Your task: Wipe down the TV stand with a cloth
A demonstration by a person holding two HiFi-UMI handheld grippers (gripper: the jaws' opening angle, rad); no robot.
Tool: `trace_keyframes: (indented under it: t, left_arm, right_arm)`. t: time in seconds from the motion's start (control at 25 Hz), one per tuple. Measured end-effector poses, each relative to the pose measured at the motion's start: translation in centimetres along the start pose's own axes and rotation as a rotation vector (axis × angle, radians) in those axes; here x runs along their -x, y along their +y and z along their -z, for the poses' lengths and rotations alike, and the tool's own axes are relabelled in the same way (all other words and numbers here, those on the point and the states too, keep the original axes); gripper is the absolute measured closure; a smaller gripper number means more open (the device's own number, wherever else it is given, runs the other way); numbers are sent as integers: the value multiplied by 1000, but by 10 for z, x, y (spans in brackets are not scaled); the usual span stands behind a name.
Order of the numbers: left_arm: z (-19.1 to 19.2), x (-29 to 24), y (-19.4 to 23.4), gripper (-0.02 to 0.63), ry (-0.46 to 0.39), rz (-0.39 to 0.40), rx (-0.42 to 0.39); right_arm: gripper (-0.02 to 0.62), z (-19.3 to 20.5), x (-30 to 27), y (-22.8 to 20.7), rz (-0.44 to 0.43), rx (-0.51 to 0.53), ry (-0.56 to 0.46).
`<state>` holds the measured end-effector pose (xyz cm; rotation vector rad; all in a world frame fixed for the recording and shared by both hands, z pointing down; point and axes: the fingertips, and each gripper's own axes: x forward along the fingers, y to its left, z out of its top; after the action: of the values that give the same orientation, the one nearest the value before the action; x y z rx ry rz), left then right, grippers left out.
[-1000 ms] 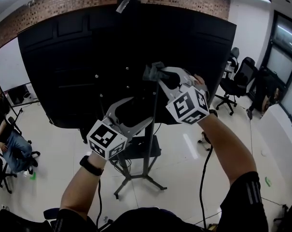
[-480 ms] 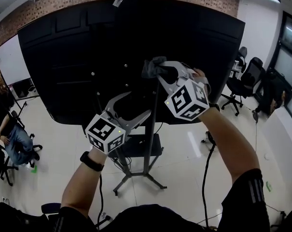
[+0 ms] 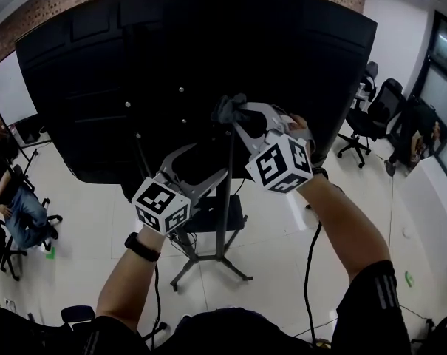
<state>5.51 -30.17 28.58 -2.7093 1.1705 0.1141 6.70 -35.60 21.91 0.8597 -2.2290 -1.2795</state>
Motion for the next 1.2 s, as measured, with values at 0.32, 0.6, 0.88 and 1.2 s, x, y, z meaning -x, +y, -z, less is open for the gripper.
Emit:
trace_keyframes:
  t: [0.32,0.6,0.88,1.2]
  left_arm:
    - [33,3,-2,258,31,-20,49]
    - [68,7,-2,258,64,-37,99]
    - [108,11,-6,258,108,-45,141]
    - [155,19,-12,258,158,-52,202]
  right_arm:
    - [554,25,-4,50,-85,4,21]
    - [554,35,-1,63,-41,-27,-7]
    - [554,61,-7,113,-107,7,20]
    - [555,86,-11,170,-172,12,39]
